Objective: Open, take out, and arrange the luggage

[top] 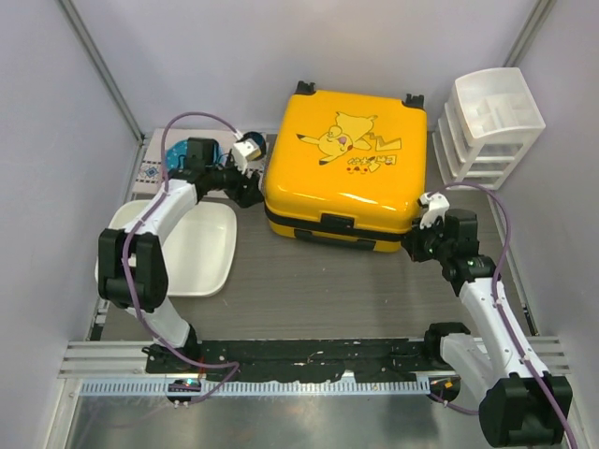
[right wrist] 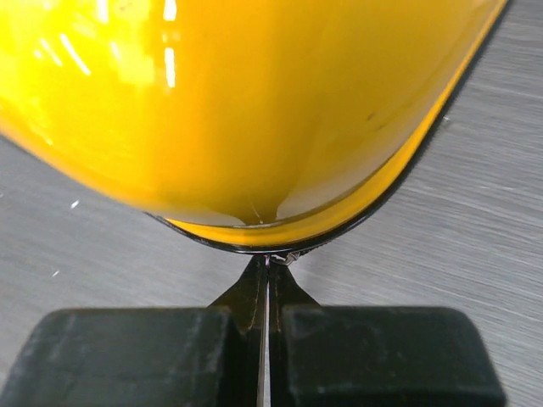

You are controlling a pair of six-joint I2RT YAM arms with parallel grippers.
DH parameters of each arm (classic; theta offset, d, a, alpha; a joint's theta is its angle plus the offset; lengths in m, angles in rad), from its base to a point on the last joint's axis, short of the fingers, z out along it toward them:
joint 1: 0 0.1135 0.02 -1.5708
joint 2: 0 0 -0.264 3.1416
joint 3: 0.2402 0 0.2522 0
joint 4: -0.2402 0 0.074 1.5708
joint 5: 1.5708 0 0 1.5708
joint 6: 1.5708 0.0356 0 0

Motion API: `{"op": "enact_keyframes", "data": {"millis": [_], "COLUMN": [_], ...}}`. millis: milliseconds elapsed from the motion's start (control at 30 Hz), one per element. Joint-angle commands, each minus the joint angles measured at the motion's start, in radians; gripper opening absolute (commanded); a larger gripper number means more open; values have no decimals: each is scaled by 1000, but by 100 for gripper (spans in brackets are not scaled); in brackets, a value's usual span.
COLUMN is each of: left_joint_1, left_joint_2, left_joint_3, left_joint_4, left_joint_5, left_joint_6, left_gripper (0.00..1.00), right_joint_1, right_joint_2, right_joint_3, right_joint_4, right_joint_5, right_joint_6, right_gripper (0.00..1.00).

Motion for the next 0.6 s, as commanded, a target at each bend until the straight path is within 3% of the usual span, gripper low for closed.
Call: {"op": "enact_keyframes", "data": {"millis": [0,133,300,567], "left_joint_1": [-144,-226,-235,-292], "left_joint_2": [-75,-145,-137,-145], "left_joint_3": [-63,-201,-232,-275], "left_joint_4": [-24,96,200,280], "left_joint_5": [146,117,74,58], "left_joint_6": [51,-82,-259,-345], "left_gripper": [75,76,76,75], "right_joint_1": [13,13,19,114], "right_joint_2": [9,-26,-213,-142], "right_joint_3": [86,103,-18,-107], "right_joint_4": [224,175,243,383], "right_joint_5": [136,217,185,182], "right_joint_6": [53,87,203,249], "right_gripper": [1,1,1,1]}}
